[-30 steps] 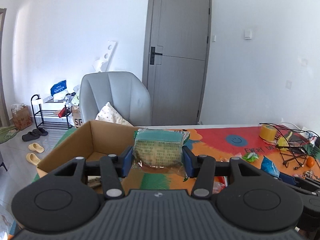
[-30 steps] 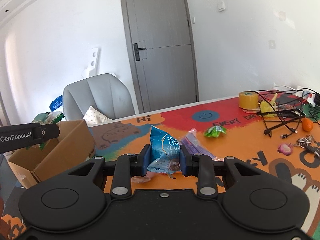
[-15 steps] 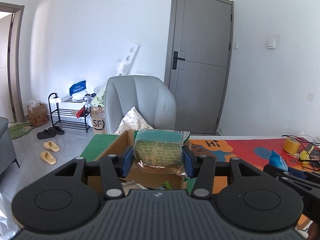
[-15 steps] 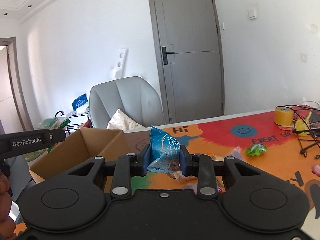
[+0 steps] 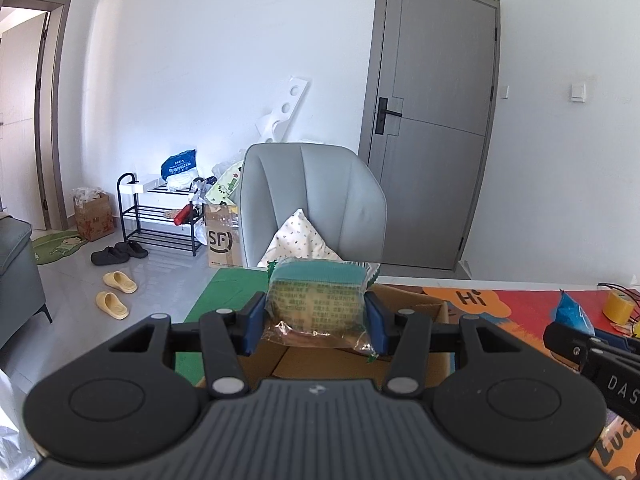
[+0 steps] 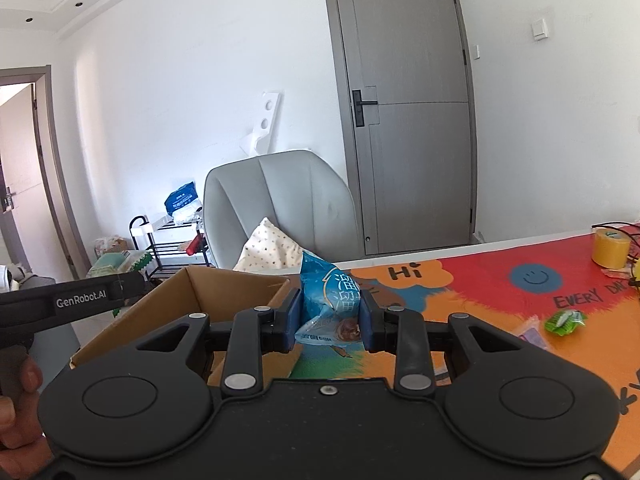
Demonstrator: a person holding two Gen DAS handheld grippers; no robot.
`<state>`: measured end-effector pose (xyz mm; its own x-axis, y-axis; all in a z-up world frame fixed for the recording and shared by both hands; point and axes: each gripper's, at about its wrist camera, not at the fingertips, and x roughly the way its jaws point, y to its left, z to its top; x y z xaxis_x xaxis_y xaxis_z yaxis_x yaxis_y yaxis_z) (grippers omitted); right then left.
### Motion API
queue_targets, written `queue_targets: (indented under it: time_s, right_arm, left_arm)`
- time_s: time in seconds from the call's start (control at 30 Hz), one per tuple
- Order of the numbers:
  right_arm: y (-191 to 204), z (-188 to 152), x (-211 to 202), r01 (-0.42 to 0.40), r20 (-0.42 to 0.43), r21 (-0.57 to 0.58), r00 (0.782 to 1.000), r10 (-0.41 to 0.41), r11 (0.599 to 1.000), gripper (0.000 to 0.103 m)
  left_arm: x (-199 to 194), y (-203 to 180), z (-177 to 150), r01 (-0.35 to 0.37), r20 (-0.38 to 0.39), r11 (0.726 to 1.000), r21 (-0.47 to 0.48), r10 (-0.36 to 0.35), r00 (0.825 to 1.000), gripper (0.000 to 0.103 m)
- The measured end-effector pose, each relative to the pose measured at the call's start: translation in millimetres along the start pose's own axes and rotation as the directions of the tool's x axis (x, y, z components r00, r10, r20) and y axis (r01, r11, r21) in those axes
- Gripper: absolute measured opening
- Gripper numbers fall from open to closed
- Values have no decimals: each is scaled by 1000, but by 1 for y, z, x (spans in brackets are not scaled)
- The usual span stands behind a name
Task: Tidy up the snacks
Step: 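Open the left gripper then the right gripper to drop both snacks in the box, then move both grippers back over the remaining snacks on the table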
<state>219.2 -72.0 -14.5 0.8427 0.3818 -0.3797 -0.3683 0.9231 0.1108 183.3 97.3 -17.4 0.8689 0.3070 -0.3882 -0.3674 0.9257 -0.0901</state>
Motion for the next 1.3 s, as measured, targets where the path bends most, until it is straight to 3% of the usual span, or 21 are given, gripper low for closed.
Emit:
queue_targets:
  time_s: [0.3,0.77,0.97,1.03,1.1,1.3]
  right_arm:
    - [19,4,27,-44,-26,-19,999,43,999,31]
    - [37,6,56,-116,-68,-13,991,114,993,31]
    - [50,12,64,-175,-65,4,982,175,985,32]
    - [55,14,67,-209,-72,12,975,209,978,37]
    - [55,14,67,-221,-83,22,972,222,975,61]
    - [46,11,57,-169,-93,44,981,173,985,61]
  left_arm:
    - [28,7,-4,17,-41,999,-31,-19,999,53]
    - [16,32,-3,-37,-25,995,-90,35,999,55]
    - [9,42,-1,-60,-21,991,-117,58,998,61]
    - [7,45,-1,-67,-21,990,-122,65,998,66]
    - [6,47,-1,-76,-22,989,-128,74,997,71]
    - [1,48,-2,-105,-16,986,-128,104,994,83]
